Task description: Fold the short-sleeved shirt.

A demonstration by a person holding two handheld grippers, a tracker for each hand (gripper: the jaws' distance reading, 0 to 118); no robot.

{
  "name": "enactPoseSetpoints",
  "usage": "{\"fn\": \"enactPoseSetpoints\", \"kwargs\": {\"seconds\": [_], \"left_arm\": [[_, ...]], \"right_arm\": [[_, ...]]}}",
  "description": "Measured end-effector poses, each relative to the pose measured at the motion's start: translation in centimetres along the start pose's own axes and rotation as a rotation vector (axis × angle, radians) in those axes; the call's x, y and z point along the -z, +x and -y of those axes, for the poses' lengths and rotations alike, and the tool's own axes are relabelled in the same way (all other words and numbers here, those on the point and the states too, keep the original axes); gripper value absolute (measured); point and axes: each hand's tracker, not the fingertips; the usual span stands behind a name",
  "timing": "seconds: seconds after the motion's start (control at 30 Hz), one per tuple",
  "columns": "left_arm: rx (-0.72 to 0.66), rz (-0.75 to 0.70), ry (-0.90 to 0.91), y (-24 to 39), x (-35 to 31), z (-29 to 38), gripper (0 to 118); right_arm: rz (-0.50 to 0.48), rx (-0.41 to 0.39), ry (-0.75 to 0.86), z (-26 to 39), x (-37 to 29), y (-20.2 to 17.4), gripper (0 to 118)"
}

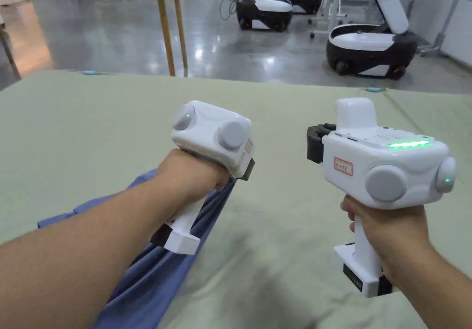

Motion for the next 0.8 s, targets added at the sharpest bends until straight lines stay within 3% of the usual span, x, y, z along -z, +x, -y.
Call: {"fn": "enactPoseSetpoints", "kwargs": {"seconds": [0.47, 0.63, 0.8], "left_arm": [[0.212, 0.207, 0.039, 19.9, 5.3, -8.6, 0], [0.219, 0.285, 0.047, 24.9, 6.8, -9.5, 0], [0.154, 0.288, 0.081, 24.3, 6.4, -8.9, 0]], "right_arm": [[0.288, 0.065, -0.034, 2.8, -7.5, 16.3, 0], [0.342, 0.081, -0.045, 3.9, -9.4, 19.5, 0], [0.363, 0.100, -0.056, 4.7, -9.9, 20.2, 0]]}}
